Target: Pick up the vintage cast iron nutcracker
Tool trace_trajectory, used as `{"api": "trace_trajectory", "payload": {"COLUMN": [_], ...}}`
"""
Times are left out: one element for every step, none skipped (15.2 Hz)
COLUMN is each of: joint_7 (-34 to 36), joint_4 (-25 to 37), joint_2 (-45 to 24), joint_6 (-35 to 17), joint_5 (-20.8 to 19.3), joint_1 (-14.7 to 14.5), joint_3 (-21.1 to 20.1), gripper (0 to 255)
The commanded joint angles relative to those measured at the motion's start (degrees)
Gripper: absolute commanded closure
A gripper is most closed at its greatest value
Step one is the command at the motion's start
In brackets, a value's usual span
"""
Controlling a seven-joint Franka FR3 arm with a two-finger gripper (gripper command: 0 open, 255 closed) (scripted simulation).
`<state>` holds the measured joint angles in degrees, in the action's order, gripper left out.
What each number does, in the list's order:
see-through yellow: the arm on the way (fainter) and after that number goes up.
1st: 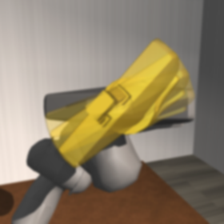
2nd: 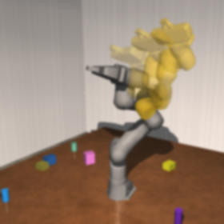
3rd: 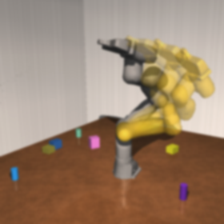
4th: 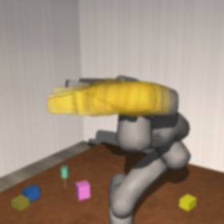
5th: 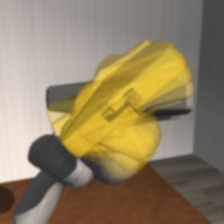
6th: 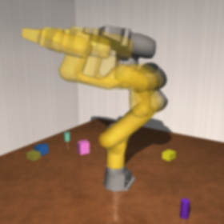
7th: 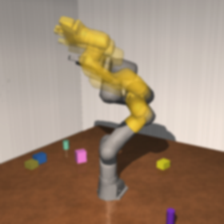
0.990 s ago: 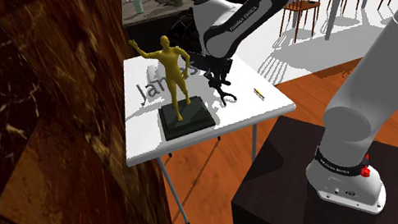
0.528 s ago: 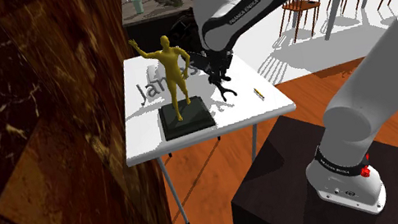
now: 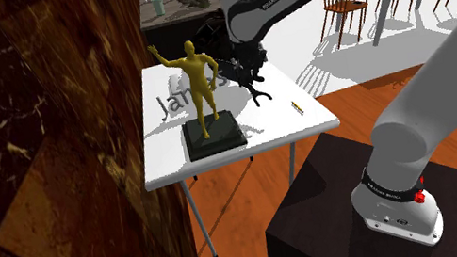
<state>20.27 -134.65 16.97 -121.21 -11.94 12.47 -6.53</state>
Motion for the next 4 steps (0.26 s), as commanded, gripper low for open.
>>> {"api": "trace_trajectory", "payload": {"joint_7": [-0.3, -0.5, -0.5, -0.5], "joint_4": [0.9, 1.5, 1.6, 1.6], "joint_2": [0.6, 0.8, 0.8, 0.8], "joint_6": [1.5, 2.3, 2.4, 2.4], "joint_5": [0.3, 0.4, 0.4, 0.4], "joint_1": [-0.1, -0.1, -0.1, -0.1], "joint_3": [0.0, 0.0, 0.0, 0.0], "gripper": [255, 255, 255, 255]}}
